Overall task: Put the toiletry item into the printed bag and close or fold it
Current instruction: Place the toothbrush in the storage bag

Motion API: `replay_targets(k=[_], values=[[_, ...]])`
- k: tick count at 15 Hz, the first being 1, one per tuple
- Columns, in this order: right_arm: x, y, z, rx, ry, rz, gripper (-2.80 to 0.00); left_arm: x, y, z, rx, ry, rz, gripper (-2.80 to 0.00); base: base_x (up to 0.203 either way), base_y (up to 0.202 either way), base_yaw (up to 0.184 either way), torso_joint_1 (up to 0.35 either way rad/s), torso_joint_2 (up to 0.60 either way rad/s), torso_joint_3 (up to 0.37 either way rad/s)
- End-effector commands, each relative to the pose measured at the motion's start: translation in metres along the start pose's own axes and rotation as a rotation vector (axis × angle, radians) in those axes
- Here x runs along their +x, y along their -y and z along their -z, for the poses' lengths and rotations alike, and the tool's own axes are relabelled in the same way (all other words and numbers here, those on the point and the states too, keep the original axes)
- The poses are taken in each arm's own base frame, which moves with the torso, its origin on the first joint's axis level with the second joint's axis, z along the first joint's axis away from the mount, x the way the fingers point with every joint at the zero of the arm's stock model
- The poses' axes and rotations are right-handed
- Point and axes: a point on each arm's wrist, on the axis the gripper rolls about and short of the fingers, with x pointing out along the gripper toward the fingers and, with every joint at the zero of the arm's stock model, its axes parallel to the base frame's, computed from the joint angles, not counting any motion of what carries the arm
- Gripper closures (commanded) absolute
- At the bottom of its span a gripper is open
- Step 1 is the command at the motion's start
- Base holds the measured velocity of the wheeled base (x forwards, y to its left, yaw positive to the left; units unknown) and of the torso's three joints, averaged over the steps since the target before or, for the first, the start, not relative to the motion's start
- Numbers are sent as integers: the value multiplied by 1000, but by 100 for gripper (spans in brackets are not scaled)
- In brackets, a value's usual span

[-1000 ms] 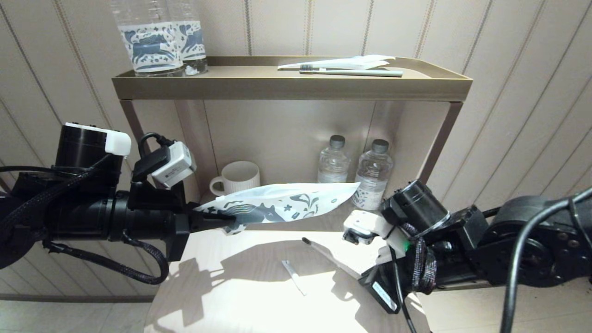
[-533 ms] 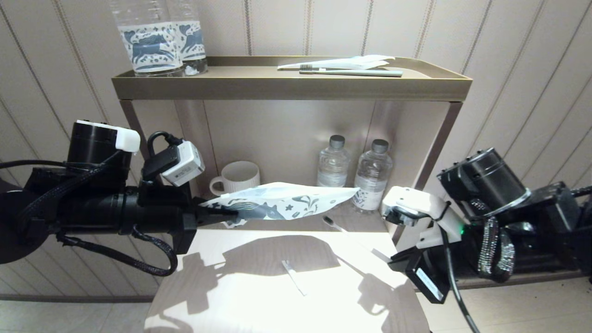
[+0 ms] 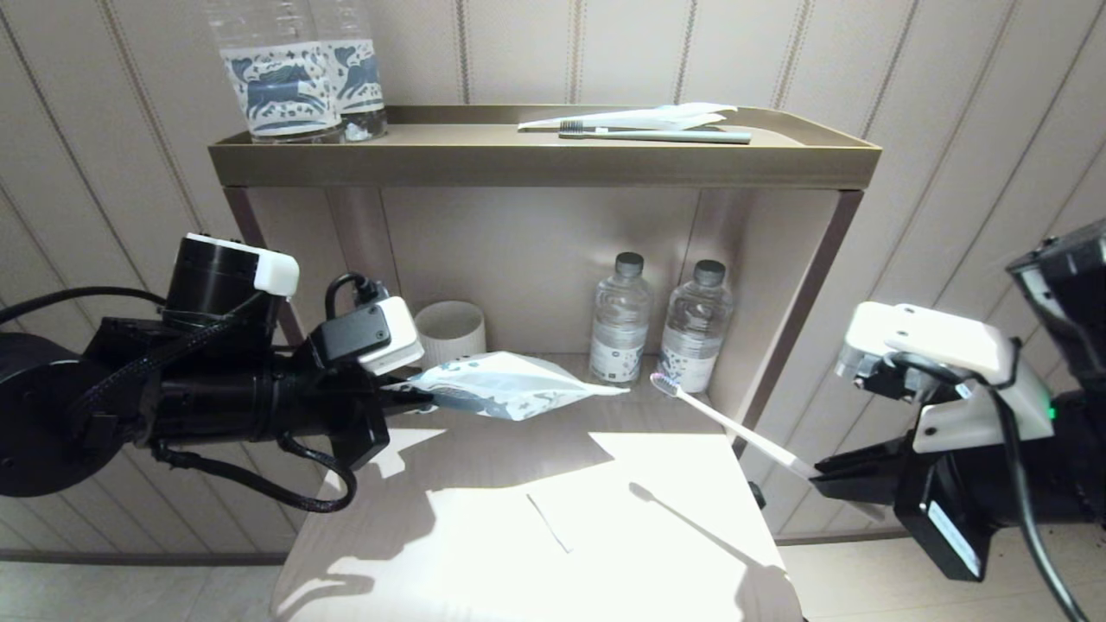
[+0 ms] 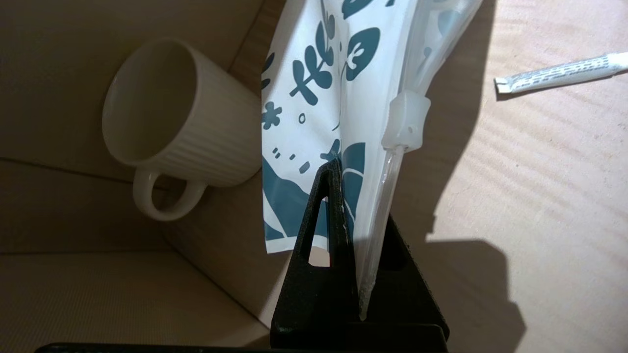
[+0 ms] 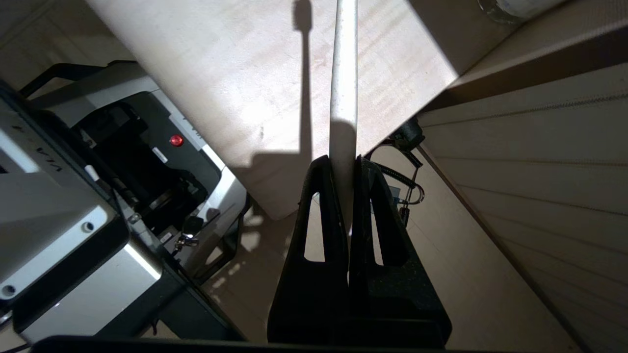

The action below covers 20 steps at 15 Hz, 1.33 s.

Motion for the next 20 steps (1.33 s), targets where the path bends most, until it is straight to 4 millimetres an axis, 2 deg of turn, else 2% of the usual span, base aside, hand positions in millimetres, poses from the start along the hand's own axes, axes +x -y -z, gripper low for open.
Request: replay_targets(k=[1, 5, 7, 14, 20], values=[[-9, -4, -12, -30, 28, -24, 0, 6, 9, -11, 35, 14, 17, 0, 0, 0, 0, 0, 0, 0], [-9, -1, -42, -40, -55, -104, 0, 19, 32, -37, 102, 72, 92, 0, 0, 0, 0, 0, 0, 0], [-17, 0, -49, -35, -121, -157, 0, 27, 40, -39, 112, 75, 131, 0, 0, 0, 0, 0, 0, 0], [-31, -16, -41, -70, -217, -246, 0, 53, 38, -40, 109, 62, 157, 0, 0, 0, 0, 0, 0, 0], [-10, -15, -46, -56, -272, -256, 0, 55, 38, -40, 105, 67, 171, 0, 0, 0, 0, 0, 0, 0]])
